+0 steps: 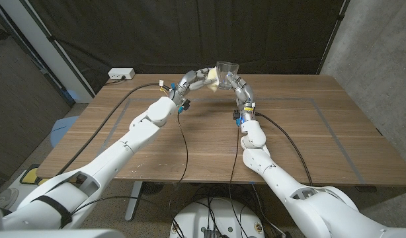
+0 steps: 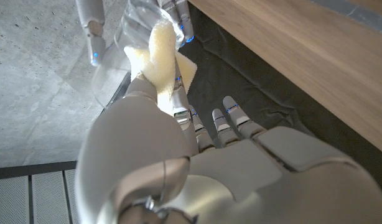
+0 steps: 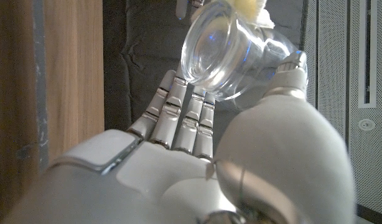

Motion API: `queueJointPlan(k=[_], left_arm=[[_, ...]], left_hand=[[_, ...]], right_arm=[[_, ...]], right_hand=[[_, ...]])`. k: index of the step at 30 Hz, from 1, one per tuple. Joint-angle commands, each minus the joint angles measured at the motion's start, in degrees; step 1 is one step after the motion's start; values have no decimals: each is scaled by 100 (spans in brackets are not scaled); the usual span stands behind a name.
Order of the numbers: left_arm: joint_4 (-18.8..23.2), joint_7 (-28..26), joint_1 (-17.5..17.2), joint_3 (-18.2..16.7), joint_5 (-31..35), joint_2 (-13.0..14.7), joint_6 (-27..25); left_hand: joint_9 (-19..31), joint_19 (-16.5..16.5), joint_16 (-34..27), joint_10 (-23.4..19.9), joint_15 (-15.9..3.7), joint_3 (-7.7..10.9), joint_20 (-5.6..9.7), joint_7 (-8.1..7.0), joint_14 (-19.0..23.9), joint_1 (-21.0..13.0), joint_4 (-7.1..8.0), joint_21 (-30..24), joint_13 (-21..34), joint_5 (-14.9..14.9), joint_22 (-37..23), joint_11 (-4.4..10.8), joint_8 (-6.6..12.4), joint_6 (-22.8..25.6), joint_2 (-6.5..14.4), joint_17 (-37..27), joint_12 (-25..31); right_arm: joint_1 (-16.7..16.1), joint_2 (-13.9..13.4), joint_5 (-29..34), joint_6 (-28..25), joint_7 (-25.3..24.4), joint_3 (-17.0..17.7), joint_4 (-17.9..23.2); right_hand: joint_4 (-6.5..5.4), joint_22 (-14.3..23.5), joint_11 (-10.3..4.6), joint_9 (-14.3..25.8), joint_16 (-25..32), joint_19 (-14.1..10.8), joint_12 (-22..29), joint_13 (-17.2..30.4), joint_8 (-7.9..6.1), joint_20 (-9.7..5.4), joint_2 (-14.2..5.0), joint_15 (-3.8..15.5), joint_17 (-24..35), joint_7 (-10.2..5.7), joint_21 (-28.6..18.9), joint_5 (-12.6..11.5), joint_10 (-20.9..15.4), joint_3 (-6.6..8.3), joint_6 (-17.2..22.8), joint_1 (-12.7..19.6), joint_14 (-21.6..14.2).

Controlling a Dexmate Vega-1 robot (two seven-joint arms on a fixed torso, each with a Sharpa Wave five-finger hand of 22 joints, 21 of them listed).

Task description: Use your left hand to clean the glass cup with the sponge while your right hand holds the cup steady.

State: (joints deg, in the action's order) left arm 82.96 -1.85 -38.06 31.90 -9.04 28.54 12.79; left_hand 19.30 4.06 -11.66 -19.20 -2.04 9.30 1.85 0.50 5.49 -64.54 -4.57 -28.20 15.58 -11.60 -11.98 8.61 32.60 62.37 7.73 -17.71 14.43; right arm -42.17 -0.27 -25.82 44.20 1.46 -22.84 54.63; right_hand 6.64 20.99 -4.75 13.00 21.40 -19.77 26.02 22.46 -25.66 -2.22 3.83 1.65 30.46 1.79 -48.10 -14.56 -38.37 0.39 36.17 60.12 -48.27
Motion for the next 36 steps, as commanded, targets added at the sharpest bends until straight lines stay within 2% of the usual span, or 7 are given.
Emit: queueJointPlan(k=[1,3,8,10,15,28,36], left_arm=[[253,-240,142,-108,148,-218,254],[277,-244,144,-124,158,-215,274],[291,-212,124,-138,163,-194,267],[291,-176,102,-140,133,-180,241],[287,-121,18,-120,119,-122,133],[51,148,-181,93,21,14,-374],[-106,222,-77,200,88,-16,-383]], left_hand=[[41,52,-13,-50,-548,58,73,-41,0,-166,23,-49,13,35,-13,19,66,23,161,-16,66],[50,58,-18,-45,-547,62,68,-40,13,-161,26,-56,14,41,-12,8,76,26,156,-17,69],[67,60,-21,-42,-554,77,68,-43,25,-155,32,-70,15,54,-9,31,89,9,150,-21,82],[62,60,-21,-41,-556,83,73,-54,29,-153,34,-75,16,59,-7,20,94,21,147,-22,87],[41,60,-16,-38,-559,95,68,-54,25,-146,39,-86,16,69,-5,11,92,30,142,-22,98],[29,20,-7,-34,-532,136,53,-11,10,-142,44,-101,17,84,-1,-7,95,7,139,-27,126],[33,1,-3,-17,-527,164,48,-2,6,-145,42,-113,17,91,2,-12,109,3,134,-28,138]], right_arm=[[-109,-18,47,-225,-3,-45,92],[-126,-50,78,-253,-9,-63,134],[-163,-45,85,-212,-55,-66,173],[-161,-54,58,-200,-7,-73,178],[-136,-48,91,-156,-64,-80,174],[-16,-20,115,-66,-113,-78,39],[59,19,84,-26,-87,-53,-96]], right_hand=[[-77,7,-406,67,8,43,7,26,-74,-888,-1258,1229,51,-973,-63,-33,-449,103,1167,1214,-516],[-85,3,-408,103,3,58,16,37,-146,-887,-1268,1229,71,-960,-104,-34,-497,104,1286,1216,-528],[-89,-5,-435,112,-8,74,-12,52,-117,-886,-1256,1228,92,-957,-150,-32,-457,95,1188,1216,-536],[-95,-11,-415,143,-18,88,-10,58,-184,-884,-1257,1228,106,-912,-183,-32,-487,92,1296,1214,-538],[-109,-25,-445,144,-42,106,-49,71,-148,-879,-1235,1227,120,-934,-225,-28,-426,69,1184,1191,-528],[-115,-49,-442,141,-67,142,-59,91,-162,-886,-1233,1228,148,-930,-290,-31,-455,57,1198,1190,-533],[-117,-59,-442,137,-76,155,-61,100,-168,-886,-1234,1227,161,-942,-320,-32,-473,53,1209,1192,-539]])
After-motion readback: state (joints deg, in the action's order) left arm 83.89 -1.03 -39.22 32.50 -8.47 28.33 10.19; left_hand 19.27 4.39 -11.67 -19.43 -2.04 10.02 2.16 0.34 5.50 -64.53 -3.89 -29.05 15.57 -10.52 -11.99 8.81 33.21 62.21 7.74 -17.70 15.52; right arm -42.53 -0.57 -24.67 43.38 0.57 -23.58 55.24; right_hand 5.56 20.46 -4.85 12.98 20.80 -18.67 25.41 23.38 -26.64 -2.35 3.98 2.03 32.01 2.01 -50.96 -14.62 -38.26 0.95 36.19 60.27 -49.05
